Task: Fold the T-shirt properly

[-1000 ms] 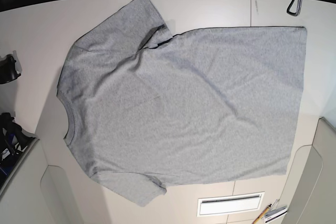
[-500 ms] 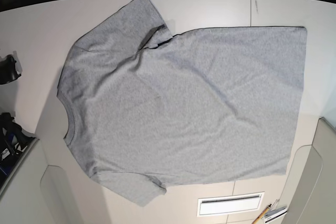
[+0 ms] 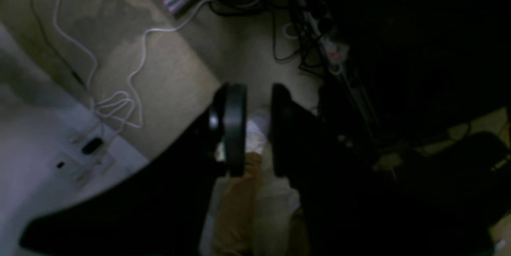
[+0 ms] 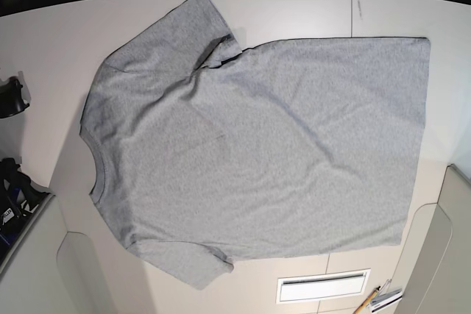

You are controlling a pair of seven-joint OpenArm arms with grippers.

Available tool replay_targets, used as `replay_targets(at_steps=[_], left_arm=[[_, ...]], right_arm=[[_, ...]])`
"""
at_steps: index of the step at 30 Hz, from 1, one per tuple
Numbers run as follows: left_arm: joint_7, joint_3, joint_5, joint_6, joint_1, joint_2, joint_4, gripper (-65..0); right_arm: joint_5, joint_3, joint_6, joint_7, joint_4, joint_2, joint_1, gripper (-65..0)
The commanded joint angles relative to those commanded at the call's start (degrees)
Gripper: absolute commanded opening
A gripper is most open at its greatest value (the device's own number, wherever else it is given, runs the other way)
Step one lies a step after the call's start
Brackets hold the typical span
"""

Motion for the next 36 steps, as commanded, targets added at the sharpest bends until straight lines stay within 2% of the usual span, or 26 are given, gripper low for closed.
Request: replay_targets(at_steps=[4, 10, 13, 17, 20, 22, 25, 29, 33, 35, 36], left_arm=[[0.2, -4.6, 0.0, 0.0, 6.5, 0.0, 9.7, -54.7], [1.6, -12.5, 0.0, 0.0, 14.6, 0.0, 23.1, -54.7], [4.2, -17.1, -1.1, 0.3, 16.9, 0.0, 28.9, -54.7], [11.4, -23.9, -6.4, 0.3, 17.1, 0.0, 34.7, -54.7], [13.4, -29.4, -11.9, 0.1, 17.1, 0.0, 37.1, -54.7], [13.4, -32.9, -14.5, -2.1, 17.1, 0.0, 38.4, -54.7], [12.9, -37.2, -19.2, -4.5, 16.7, 0.0, 39.7, -54.7], [13.9, -41.0, -21.9, -4.3, 14.2, 0.0, 39.7, -54.7], [15.2, -42.7, -21.9, -4.3, 10.2, 0.0, 39.7, -54.4], [15.9, -42.7, -21.9, -4.3, 7.7, 0.0, 39.6, -53.7], [16.3, -42.7, -21.9, -4.3, 6.5, 0.0, 39.6, -51.1]], right_arm=[[0.0, 2.8, 0.00, -0.2, 6.4, 0.8, -4.3, -54.6], [3.7, 12.4, 0.52, -0.9, 17.2, 0.8, -9.4, -51.3], [8.4, 18.2, 2.08, -2.8, 22.8, 0.7, -9.5, -51.3], [16.9, 26.1, 6.60, -5.4, 29.3, 0.7, -9.5, -51.3], [24.3, 32.0, 8.24, -7.1, 32.3, 0.5, -9.5, -49.9], [29.0, 36.0, 8.66, -7.5, 32.5, 0.5, -9.5, -44.8], [31.6, 41.9, 8.57, -7.5, 32.5, -1.4, -9.5, -38.1], [37.0, 49.2, 8.52, -8.9, 32.3, -6.2, -9.5, -37.8], [38.5, 51.3, 5.90, -9.8, 28.7, -8.5, -8.9, -30.3], [38.5, 51.3, 5.97, -9.8, 25.3, -9.2, -8.0, -30.3], [38.6, 51.3, 5.97, -9.9, 23.6, -9.6, -7.2, -30.3]])
